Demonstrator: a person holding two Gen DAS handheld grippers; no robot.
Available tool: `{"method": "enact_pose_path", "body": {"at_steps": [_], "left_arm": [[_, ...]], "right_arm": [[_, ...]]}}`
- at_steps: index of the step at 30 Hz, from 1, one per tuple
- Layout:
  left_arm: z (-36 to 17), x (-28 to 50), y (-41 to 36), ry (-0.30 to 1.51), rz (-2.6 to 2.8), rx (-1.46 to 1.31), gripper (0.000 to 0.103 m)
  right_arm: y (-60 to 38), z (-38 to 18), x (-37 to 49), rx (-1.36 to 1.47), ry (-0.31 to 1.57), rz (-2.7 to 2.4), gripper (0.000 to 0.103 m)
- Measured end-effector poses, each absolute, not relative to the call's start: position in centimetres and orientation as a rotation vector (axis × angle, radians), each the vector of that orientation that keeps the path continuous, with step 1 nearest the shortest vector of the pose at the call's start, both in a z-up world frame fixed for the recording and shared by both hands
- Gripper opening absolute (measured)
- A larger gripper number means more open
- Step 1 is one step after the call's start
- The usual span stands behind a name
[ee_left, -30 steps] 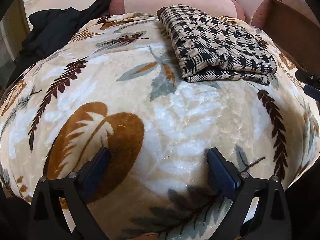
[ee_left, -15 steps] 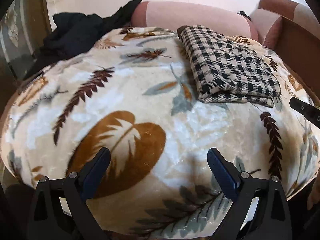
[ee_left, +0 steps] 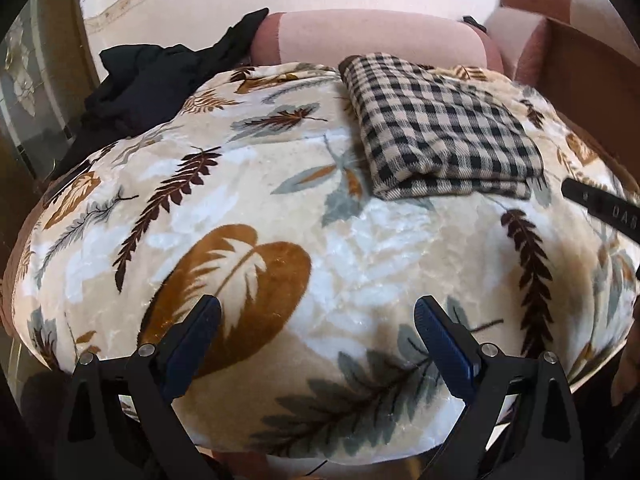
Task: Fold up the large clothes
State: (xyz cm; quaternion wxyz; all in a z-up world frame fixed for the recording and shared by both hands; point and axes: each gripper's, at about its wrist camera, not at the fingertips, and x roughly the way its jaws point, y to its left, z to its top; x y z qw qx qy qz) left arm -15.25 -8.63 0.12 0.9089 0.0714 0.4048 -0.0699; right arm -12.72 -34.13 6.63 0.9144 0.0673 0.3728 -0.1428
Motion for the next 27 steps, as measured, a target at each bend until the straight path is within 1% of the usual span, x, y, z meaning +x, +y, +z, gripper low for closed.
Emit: {"method": "enact_pose_path", "body": {"at_steps": [4, 16, 27], "left_arm": [[-0.1, -15.3, -9.2, 0.868, -0.166, 0.148, 0.097], [-0.1, -16.0, -9.7, 0.876, -0.194, 0.151, 0.097], [-0.3, -15.7, -9.4, 0.917, -0.205, 0.122, 0.097]], "right_arm": [[-34.2, 6.6, -12.6, 0.143, 0.768, -0.294, 0.063], [-33.4, 6.7, -12.7, 0.097, 0.760, -0.296, 0.064], [-33.4, 5.8, -12.4, 0.073, 0.797, -0.309, 0.066]]}}
